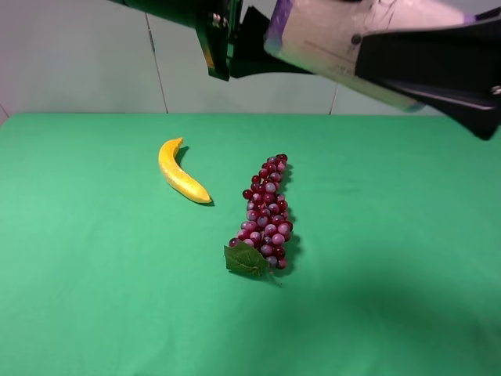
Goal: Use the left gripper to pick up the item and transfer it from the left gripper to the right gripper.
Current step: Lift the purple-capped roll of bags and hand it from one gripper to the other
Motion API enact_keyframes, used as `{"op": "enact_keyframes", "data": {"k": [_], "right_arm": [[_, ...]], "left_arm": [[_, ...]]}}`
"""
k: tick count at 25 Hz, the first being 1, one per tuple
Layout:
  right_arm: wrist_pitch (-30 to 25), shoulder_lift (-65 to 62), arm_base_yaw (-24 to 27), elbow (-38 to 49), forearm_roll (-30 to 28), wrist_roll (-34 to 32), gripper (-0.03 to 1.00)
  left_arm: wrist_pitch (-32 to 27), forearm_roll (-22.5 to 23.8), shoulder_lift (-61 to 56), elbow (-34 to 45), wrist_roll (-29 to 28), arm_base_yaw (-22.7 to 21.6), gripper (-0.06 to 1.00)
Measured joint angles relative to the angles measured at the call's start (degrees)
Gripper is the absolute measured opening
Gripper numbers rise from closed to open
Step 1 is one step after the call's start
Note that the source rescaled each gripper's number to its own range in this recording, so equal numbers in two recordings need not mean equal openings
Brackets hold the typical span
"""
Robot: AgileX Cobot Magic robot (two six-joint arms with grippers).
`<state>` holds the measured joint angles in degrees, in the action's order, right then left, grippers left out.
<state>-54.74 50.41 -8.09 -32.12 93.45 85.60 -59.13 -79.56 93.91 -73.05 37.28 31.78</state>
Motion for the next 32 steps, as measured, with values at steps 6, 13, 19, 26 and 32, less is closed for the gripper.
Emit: {"op": "enact_keyframes", "data": {"k": [6, 13, 19, 26, 32], "right_arm": [[-0.52, 7.09, 0.0, 0.0, 0.0, 3.63, 1.0], [-1.17, 10.49, 0.0, 0.0, -0.24, 5.26, 1.0], [-1.17, 10.49, 0.0, 0.0, -0.24, 5.26, 0.99], [-1.63, 10.49, -0.02, 0.0, -0.37, 5.26, 0.16], [-1.58, 10.49, -0.02, 0.0, -0.43, 5.26, 0.15]], "left_arm": [[0.05, 0.0, 3.75, 0.19, 1.87, 0.0, 0.0], [0.1, -0.12, 5.88, 0.24, 3.13, 0.0, 0.0], [0.1, -0.18, 5.94, 0.24, 3.31, 0.0, 0.0], [-0.02, -0.66, 5.94, 0.24, 3.56, 0.0, 0.0], [0.03, -0.72, 5.94, 0.24, 3.57, 0.0, 0.0]]}}
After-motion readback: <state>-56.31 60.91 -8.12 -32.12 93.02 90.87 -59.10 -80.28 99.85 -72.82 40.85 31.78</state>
